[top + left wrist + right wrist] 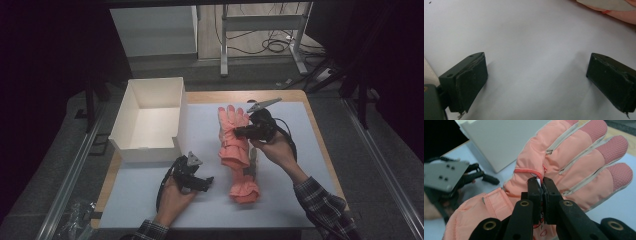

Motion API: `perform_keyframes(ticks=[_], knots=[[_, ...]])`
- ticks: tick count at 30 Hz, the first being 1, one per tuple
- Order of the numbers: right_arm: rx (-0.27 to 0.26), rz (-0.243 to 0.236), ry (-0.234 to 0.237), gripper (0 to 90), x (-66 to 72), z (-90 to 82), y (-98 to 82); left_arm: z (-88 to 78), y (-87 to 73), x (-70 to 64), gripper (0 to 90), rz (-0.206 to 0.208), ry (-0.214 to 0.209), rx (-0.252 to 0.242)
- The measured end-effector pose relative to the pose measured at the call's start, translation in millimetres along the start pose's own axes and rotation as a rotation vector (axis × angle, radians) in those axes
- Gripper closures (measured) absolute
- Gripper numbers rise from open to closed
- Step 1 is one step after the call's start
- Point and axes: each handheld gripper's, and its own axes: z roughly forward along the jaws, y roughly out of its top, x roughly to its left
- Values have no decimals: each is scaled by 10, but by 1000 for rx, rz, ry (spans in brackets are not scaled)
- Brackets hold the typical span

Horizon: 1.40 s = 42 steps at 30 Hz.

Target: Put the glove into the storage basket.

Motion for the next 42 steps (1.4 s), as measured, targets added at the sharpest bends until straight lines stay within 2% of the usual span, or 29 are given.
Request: perform_keyframes(ticks=[9, 12, 15, 20, 22, 25, 28, 33, 37, 40, 42], knots=[[18, 13, -18, 854, 99, -244, -320, 0, 1, -1, 36, -1, -1, -1], [27, 15, -23, 854, 194, -320, -464, 0, 1, -3, 36, -5, -2, 0], [32, 14, -21, 854, 243, -330, -529, 0, 1, -3, 36, -4, -2, 0], [58, 18, -8, 852, 341, -247, -678, 1, 0, -4, 36, -5, -1, -2], [74, 1, -41, 852, 369, -161, -740, 1, 0, -4, 36, -4, -1, -2], [73, 13, -40, 852, 368, -102, -776, 2, 0, -3, 36, -3, -1, -2], [86, 26, -66, 853, 380, -25, -820, 3, 1, -4, 36, -4, 0, -5], [99, 11, -105, 850, 406, 52, -899, 1, 0, -5, 36, -4, 0, -1], [98, 18, -105, 843, 398, 61, -925, 0, 0, -4, 36, -2, 0, 0], [82, 22, -95, 785, 388, 38, -931, 0, 1, -4, 36, -3, 0, 0], [61, 19, -84, 691, 373, 2, -918, 0, 2, -1, 36, 0, 0, 0]])
